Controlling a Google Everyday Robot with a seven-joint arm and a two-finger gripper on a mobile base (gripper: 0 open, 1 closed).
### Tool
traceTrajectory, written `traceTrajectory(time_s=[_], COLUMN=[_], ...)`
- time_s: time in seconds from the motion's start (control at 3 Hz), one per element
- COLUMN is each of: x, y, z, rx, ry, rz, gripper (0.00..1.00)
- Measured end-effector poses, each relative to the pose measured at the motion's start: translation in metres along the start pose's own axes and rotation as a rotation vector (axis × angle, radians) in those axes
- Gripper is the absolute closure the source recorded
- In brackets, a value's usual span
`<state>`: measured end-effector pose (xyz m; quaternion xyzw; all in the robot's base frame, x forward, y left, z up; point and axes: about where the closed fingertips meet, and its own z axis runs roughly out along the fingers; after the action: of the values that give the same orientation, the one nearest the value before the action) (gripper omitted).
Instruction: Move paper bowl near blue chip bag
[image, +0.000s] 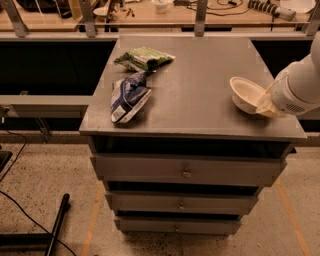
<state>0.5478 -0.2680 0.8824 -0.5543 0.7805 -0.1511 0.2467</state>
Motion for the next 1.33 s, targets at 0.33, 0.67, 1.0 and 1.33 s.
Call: traceTrajectory(time_s=[0.33,0.67,1.0,1.33], x=[-0.004,-0.028,-0.063,-0.100], y=[-0.005,-0.008,-0.002,0.012], z=[-0.006,-0.024,-0.047,-0.057], rx=[0.035,0.123,0.214,0.267], ry=[0.014,0.013,-0.019,-0.066], rz=[-0.072,-0.213,-0.345,-0.444], gripper=[1.00,1.00,1.00,1.00])
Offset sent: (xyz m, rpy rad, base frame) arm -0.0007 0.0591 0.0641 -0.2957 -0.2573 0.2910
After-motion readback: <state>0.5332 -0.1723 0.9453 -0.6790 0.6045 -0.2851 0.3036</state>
